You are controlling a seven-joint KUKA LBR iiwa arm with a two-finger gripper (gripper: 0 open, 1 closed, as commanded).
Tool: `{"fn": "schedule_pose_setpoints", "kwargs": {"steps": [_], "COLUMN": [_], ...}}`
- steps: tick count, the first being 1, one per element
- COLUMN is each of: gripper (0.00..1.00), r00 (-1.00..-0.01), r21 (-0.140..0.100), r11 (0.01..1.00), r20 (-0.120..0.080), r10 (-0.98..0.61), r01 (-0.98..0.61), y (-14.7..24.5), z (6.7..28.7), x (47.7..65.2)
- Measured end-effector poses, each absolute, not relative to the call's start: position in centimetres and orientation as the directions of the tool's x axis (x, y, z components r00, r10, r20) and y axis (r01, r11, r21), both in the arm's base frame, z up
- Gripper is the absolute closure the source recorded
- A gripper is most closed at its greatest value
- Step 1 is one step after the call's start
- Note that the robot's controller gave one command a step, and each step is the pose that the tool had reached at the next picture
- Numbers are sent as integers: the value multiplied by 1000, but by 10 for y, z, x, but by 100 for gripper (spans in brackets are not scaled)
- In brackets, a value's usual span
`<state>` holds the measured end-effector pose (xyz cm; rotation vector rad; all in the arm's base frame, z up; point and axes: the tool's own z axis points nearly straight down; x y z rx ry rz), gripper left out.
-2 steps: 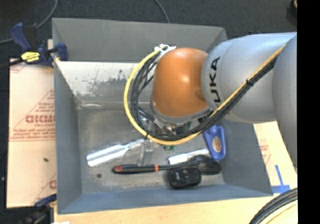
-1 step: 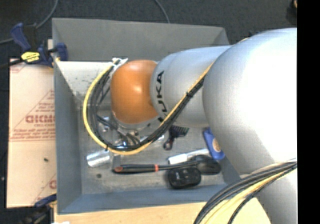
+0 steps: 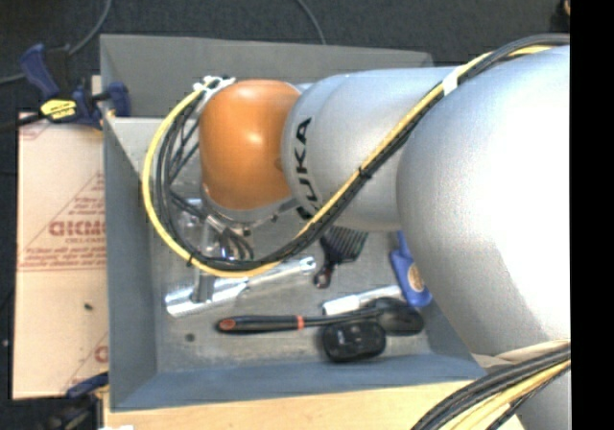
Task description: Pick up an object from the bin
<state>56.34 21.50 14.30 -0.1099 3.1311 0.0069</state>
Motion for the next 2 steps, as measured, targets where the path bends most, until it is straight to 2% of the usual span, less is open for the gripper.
{"fn": "schedule_pose_setpoints", "kwargs": {"steps": [1, 2], "gripper": [0, 0], "r00": [-964, -991], "r21": [2, 5], "r11": [964, 991], "r20": [-5, -8], "r10": [-266, -133], "r01": [-266, -133], "y": [188, 195], "z": [100, 69], "x": [552, 548]}}
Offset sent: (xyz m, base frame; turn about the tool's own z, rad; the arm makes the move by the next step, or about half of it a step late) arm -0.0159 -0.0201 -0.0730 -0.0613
